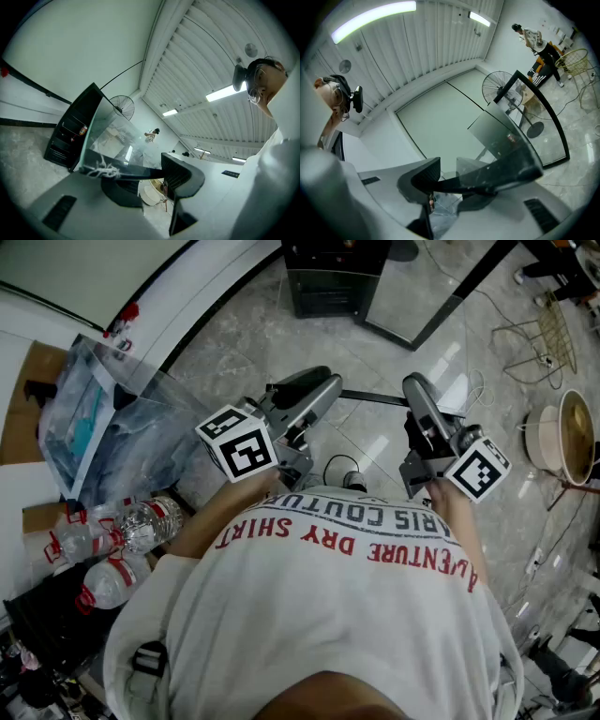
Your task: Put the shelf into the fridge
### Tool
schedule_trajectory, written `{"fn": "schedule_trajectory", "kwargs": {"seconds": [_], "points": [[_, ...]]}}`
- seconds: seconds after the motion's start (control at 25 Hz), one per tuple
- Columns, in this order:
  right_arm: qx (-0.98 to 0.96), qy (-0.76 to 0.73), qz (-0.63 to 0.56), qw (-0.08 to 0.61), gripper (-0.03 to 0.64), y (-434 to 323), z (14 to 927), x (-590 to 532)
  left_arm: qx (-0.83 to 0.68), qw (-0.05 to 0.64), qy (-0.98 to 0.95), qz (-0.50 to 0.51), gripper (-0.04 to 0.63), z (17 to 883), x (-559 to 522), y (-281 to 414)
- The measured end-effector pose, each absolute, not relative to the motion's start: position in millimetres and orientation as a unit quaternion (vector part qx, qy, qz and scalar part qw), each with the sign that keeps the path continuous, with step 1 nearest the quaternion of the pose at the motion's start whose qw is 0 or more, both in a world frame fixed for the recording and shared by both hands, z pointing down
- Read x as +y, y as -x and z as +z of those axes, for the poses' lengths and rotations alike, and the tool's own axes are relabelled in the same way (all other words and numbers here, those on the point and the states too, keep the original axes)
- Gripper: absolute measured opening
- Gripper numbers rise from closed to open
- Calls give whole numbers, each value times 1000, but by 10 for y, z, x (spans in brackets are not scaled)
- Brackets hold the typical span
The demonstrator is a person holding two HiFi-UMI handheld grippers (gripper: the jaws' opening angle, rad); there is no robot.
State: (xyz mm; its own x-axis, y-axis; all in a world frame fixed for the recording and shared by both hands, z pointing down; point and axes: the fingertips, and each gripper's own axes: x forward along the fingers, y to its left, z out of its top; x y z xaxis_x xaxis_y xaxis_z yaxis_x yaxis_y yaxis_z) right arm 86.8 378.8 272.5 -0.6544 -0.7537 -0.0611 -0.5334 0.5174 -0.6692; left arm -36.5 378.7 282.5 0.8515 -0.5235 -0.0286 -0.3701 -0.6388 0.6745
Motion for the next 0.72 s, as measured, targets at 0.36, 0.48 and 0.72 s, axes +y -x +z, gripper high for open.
{"fn": "schedule_trajectory", "kwargs": {"seconds": [0.36,0.48,0.72], "points": [[852,379,-312,182,115,-634,2650,3808,-244,337,-903,-110,147,2748,3801,596],[848,384,-314,184,115,-503,2672,3828,-241,336,-904,-107,147,2758,3805,732],[848,388,-309,184,115,-252,2660,3886,-232,337,-907,-104,147,2763,3855,981]]}}
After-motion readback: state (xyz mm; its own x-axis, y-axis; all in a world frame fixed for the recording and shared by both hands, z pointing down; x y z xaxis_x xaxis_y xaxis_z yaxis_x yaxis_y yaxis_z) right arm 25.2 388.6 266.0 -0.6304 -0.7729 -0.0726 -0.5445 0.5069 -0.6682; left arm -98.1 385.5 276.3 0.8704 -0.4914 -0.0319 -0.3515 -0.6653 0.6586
